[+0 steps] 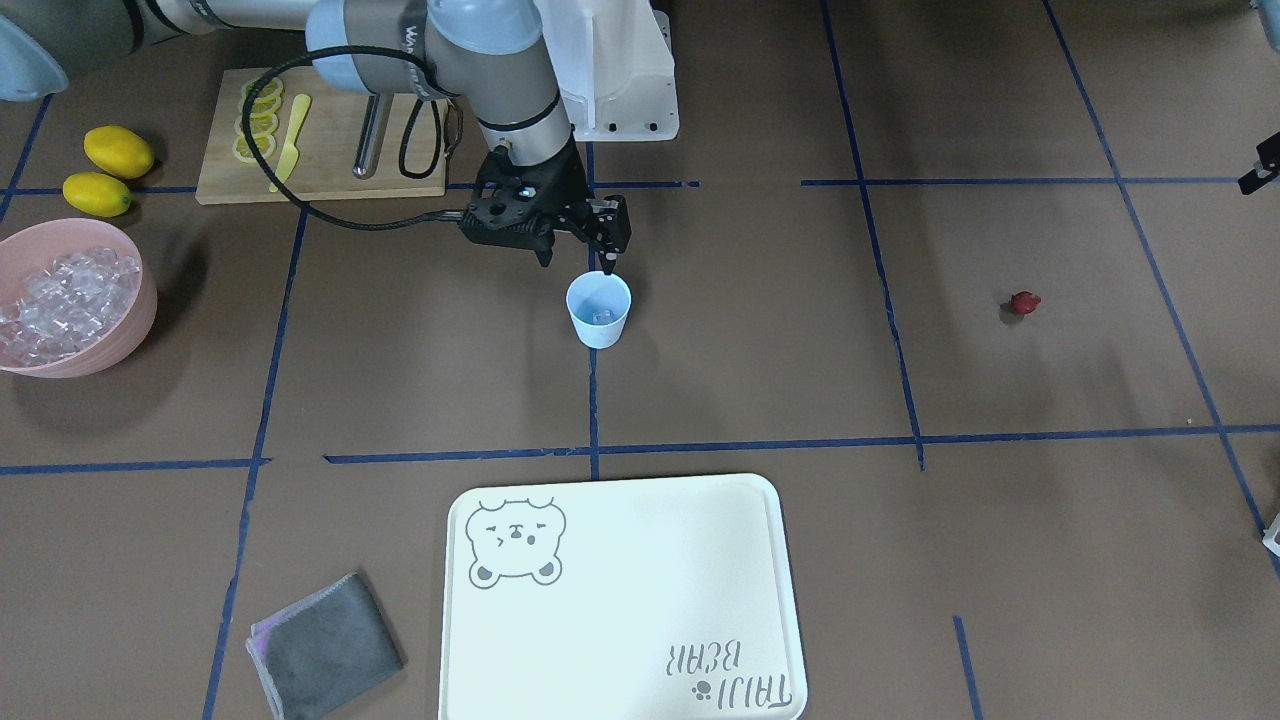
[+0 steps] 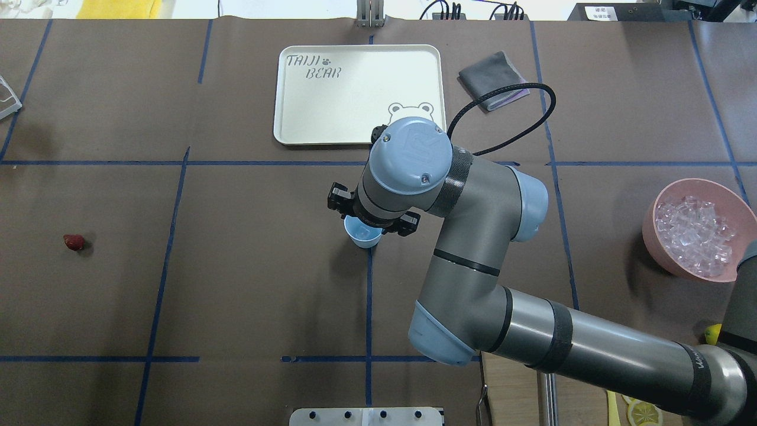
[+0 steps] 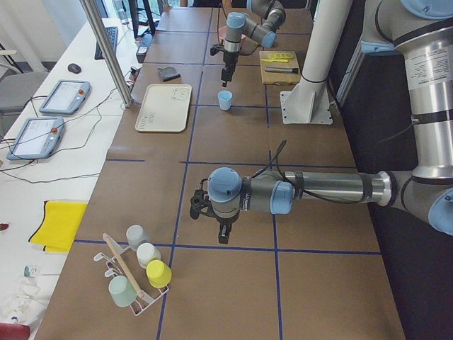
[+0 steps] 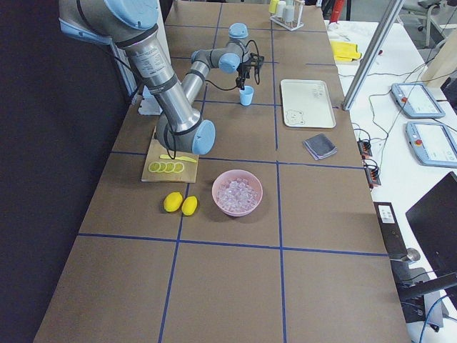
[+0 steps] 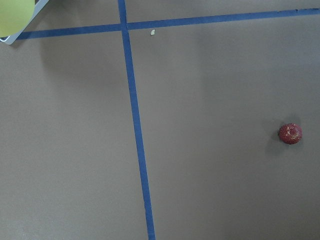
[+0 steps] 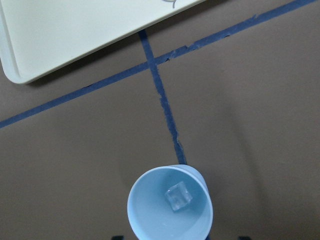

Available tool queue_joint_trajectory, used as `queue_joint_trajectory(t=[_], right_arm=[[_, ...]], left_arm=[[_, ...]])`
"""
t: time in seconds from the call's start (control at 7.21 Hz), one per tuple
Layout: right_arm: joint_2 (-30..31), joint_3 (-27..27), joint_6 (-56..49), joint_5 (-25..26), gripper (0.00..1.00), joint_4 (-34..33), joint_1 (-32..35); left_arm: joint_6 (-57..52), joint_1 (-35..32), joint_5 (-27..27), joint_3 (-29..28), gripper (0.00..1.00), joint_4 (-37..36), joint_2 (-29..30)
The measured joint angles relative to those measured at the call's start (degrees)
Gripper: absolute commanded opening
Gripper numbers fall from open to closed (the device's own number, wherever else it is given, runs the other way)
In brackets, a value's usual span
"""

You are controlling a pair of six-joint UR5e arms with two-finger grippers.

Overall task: Put ice and strawberries in cup
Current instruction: 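Move the right gripper back over the pink ice bowl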

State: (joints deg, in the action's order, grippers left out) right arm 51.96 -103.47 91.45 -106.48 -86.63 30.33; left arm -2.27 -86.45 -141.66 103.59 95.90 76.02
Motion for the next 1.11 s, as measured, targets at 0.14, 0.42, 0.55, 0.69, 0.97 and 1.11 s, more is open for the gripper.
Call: queue_joint_trajectory(t=[0.14, 0.42, 0.55, 0.69, 0.97, 1.11], right_arm=[[5.8, -5.3, -2.0, -2.2, 0.81, -0.1, 2.7], [17.2, -13.0, -8.6, -9.1, 0.80, -0.4, 10.3], [23.0, -15.8, -13.2, -11.2, 0.80, -0.3, 13.6], [28.5, -18.0, -19.2, -12.1, 0.80, 0.0, 16.2], [36.2, -19.6, -29.2, -12.7, 0.80, 0.2, 19.6], [39.7, -19.6, -35.1, -12.9, 0.80, 0.2, 21.5]], left_arm=[[0.2, 0.0, -0.2, 0.0, 1.00, 2.2, -0.1], [0.1, 0.1, -0.6, -0.2, 1.00, 4.3, -0.9], [-0.1, 0.1, -0.6, -0.3, 1.00, 4.6, -1.4], [-0.2, 0.1, -0.6, -0.3, 1.00, 4.7, -1.6], [-0.3, 0.1, -0.6, -0.3, 1.00, 4.8, -1.7], [-0.3, 0.1, -0.6, -0.4, 1.00, 4.8, -1.8]])
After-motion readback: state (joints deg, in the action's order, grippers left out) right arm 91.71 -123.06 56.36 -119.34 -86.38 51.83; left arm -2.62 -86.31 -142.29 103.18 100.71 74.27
